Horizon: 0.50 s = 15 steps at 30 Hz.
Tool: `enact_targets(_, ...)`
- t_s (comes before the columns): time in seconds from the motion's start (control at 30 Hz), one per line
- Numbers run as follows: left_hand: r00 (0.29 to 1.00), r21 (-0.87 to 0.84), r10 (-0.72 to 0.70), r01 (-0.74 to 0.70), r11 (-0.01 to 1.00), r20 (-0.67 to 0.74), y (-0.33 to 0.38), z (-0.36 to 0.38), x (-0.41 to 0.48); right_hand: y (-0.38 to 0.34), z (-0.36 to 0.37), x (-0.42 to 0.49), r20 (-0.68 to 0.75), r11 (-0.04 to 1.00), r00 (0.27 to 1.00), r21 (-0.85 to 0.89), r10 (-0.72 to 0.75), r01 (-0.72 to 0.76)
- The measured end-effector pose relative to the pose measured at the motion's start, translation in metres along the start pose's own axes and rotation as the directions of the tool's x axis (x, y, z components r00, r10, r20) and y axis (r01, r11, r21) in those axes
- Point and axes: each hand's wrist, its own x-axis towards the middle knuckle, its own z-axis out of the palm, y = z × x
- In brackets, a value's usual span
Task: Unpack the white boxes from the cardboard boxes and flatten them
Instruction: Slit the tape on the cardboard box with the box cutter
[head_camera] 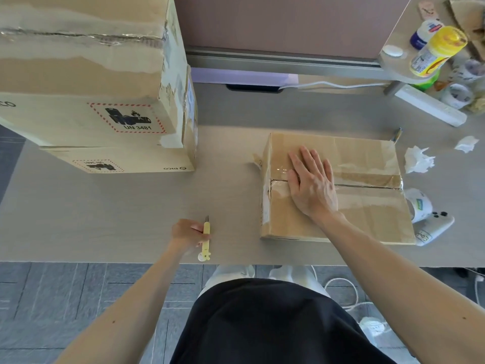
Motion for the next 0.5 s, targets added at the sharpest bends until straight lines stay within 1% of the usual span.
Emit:
enact_targets(0.17, 0.999, -0.077, -0.039, 0.039, 0.996, -0.006, -0.004, 0.002, 0.002, 0.001, 0.000, 0.000, 0.002, 1.000, 1.000, 0.011, 0.002, -0.002)
enact_targets(0.27, 0.999, -0.008, -0.017, 0.017, 1.000, -0.048, -0.005, 0.004, 0.002, 0.001, 0.000, 0.001, -0.016, 1.000, 1.000, 0.015, -0.003, 0.003)
enact_targets(0.33, 0.995, 0.027, -0.003, 0.005, 1.000, -0.104, 0.001, 0.001, 0.000, 0.002, 0.000, 0.000, -0.019, 1.000, 1.000, 0.022, -0.006, 0.007)
enact_targets(0.4, 0.988, 0.019, 0.042, -0.040, 0.999, -0.148, 0.016, -0.002, -0.001, 0.003, -0.002, 0.001, -0.017, 0.999, 1.000, 0.046, -0.011, 0.011)
enact_targets(0.43, 0.983, 0.016, 0.087, -0.085, 0.996, -0.163, 0.027, -0.003, -0.001, 0.005, -0.002, 0.001, -0.013, 0.997, 1.000, 0.070, -0.014, 0.014)
enact_targets(0.5, 0.954, 0.000, 0.230, -0.234, 0.972, -0.194, 0.061, -0.006, -0.003, 0.011, -0.004, 0.002, -0.002, 0.990, 1.000, 0.135, -0.029, 0.029)
